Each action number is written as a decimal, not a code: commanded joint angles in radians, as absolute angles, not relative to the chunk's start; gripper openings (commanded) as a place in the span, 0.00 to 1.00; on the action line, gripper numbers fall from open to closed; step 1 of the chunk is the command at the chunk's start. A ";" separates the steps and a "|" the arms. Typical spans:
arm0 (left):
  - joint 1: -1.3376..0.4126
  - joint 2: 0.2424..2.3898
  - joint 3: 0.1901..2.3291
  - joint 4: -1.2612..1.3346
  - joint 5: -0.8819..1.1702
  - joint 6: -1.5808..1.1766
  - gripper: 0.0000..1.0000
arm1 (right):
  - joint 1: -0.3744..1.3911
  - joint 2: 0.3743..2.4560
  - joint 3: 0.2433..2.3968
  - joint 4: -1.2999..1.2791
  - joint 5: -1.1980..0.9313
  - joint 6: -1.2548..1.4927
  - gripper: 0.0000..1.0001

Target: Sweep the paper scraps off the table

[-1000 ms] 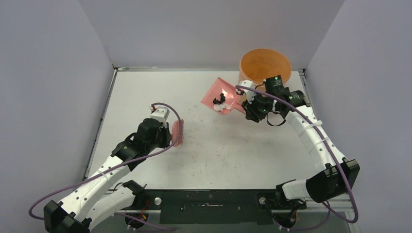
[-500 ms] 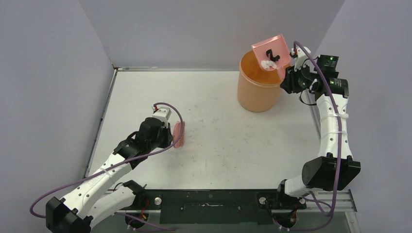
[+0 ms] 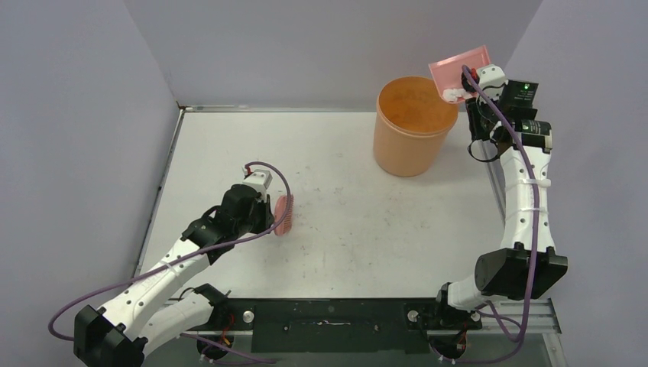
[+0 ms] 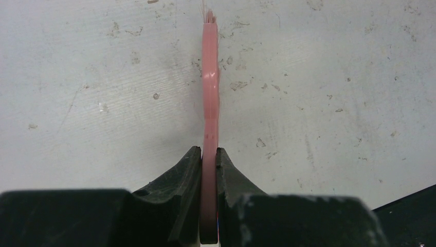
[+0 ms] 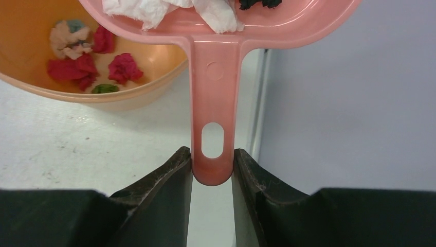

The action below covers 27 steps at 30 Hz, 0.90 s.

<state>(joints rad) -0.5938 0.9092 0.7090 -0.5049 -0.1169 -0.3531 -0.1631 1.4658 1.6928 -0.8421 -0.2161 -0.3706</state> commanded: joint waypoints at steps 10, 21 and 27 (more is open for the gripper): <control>-0.588 0.923 0.732 -0.471 -0.084 -0.331 0.00 | -0.086 1.613 1.970 -0.897 0.262 -0.715 0.05; -0.586 0.908 0.728 -0.474 -0.086 -0.330 0.00 | 0.130 1.549 1.756 -0.700 0.644 -1.020 0.05; -0.585 0.912 0.729 -0.476 -0.081 -0.330 0.00 | 0.134 1.522 1.695 -0.684 0.671 -1.052 0.06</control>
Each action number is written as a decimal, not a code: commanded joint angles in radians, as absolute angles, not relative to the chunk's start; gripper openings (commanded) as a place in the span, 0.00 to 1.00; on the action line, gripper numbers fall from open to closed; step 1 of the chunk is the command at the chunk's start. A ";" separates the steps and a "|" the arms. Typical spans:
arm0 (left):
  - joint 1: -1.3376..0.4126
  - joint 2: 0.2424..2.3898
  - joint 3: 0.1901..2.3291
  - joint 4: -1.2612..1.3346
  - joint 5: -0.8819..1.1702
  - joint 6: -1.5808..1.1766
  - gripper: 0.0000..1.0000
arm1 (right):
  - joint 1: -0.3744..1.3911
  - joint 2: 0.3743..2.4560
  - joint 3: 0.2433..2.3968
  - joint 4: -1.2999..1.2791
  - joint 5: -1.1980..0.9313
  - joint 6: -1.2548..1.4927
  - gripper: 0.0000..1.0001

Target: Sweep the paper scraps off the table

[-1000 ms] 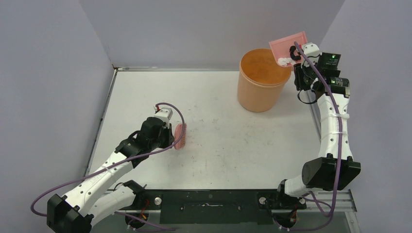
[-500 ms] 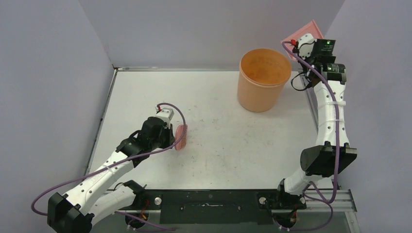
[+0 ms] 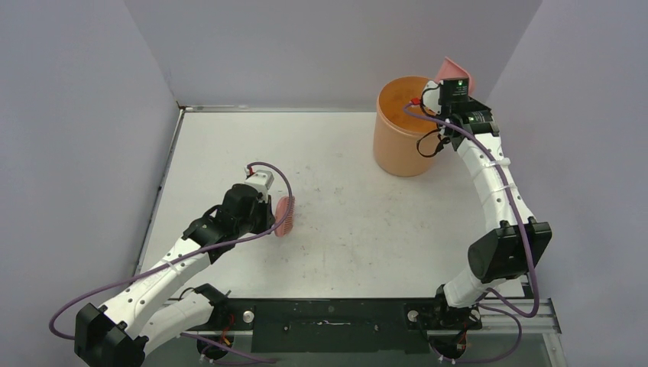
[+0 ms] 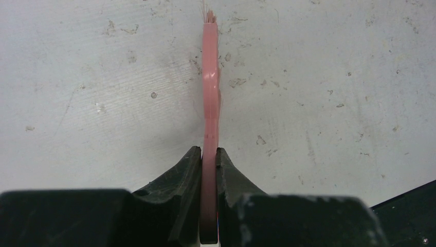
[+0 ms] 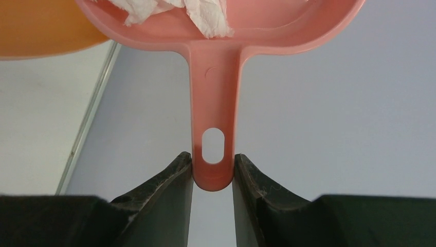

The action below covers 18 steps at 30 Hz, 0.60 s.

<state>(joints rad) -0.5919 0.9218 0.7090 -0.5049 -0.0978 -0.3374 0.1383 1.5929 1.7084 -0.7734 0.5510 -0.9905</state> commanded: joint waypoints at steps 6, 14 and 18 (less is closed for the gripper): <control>-0.584 0.910 0.729 -0.476 -0.084 -0.331 0.00 | 0.142 1.513 1.697 -0.654 0.668 -1.092 0.06; -0.584 0.914 0.729 -0.474 -0.081 -0.331 0.00 | 0.152 1.438 1.550 -0.478 0.690 -1.355 0.06; -0.584 0.918 0.730 -0.476 -0.078 -0.331 0.00 | 0.154 1.419 1.512 -0.395 0.712 -1.444 0.06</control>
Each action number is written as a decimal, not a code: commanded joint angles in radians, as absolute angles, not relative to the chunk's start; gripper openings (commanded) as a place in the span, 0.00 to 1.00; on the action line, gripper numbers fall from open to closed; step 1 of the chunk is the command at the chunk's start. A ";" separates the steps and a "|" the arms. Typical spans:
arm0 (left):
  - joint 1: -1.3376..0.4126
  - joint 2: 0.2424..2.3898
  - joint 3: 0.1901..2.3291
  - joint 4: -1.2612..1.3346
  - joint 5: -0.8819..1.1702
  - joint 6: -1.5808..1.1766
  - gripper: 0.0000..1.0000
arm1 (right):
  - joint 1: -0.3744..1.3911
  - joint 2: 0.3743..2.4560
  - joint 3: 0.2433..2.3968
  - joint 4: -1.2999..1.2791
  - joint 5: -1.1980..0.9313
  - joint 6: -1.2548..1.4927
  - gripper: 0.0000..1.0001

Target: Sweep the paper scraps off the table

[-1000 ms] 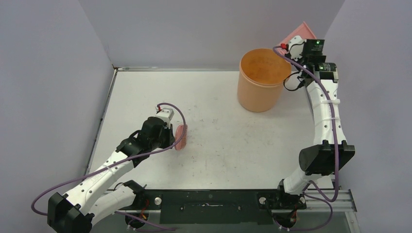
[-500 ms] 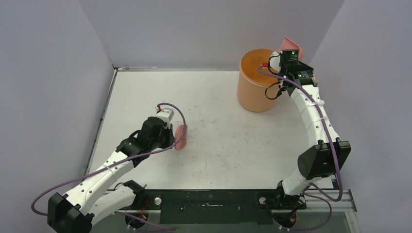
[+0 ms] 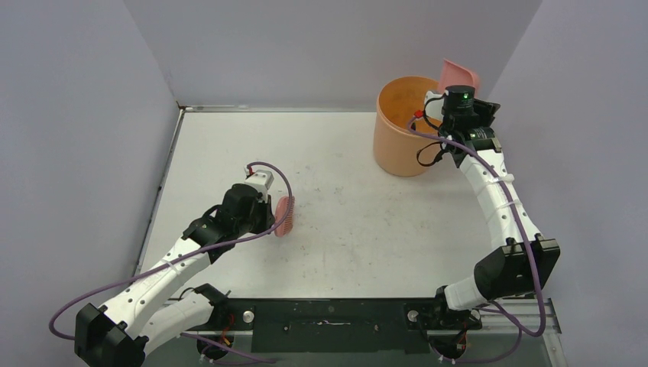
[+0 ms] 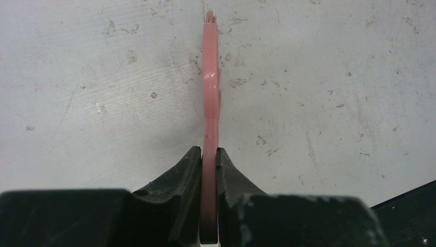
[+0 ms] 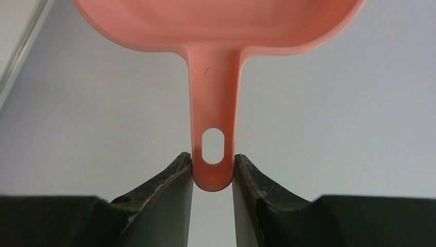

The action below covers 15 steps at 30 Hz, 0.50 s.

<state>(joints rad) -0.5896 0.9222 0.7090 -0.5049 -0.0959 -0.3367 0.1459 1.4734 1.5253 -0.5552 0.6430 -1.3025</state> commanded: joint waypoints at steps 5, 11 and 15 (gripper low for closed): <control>-0.584 0.915 0.729 -0.476 -0.078 -0.331 0.00 | 0.156 1.435 1.549 -0.468 0.702 -1.373 0.05; -0.584 0.920 0.728 -0.476 -0.075 -0.331 0.00 | 0.156 1.426 1.510 -0.489 0.698 -1.308 0.05; -0.584 0.917 0.729 -0.476 -0.074 -0.331 0.00 | 0.156 1.400 1.479 -0.473 0.673 -1.273 0.05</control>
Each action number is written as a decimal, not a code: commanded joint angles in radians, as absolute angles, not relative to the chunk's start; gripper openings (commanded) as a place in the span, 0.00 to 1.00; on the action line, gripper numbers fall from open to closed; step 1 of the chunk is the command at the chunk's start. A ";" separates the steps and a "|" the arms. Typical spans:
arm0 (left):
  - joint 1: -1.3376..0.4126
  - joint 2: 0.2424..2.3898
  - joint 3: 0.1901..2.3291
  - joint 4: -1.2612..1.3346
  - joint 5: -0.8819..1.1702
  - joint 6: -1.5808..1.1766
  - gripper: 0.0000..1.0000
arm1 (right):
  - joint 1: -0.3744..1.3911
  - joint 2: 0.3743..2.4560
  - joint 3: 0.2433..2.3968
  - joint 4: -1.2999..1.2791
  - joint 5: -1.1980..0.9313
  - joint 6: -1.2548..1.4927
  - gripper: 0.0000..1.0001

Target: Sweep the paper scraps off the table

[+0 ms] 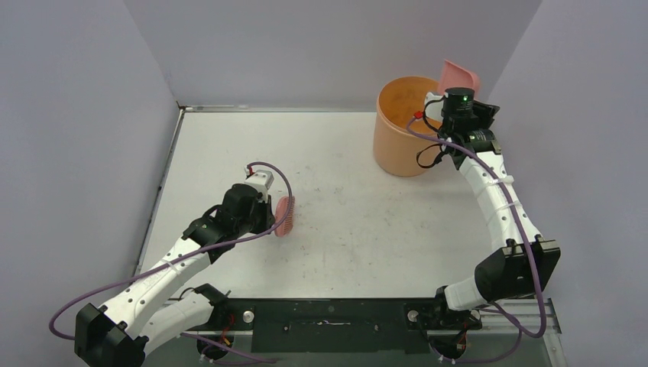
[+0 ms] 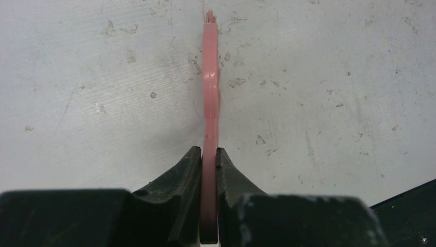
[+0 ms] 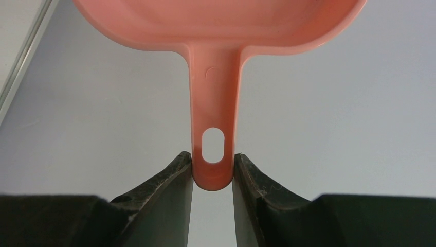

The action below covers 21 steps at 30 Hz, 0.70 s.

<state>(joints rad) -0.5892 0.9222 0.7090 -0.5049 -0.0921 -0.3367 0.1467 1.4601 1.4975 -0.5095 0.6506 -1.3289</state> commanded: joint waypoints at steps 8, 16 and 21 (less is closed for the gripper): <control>-0.584 0.916 0.729 -0.476 -0.082 -0.331 0.00 | 0.156 1.417 1.600 -0.595 0.614 -1.149 0.05; -0.583 0.915 0.728 -0.473 -0.079 -0.331 0.00 | 0.160 1.391 1.738 -0.891 0.334 -0.888 0.05; -0.583 0.900 0.732 -0.469 -0.050 -0.335 0.00 | 0.164 1.272 1.611 -0.956 0.104 -0.905 0.05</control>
<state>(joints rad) -0.5884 0.9222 0.7090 -0.5049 -0.0914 -0.3367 0.1532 1.3651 1.6749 -0.8402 0.3347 -0.9512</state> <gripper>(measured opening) 0.101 0.302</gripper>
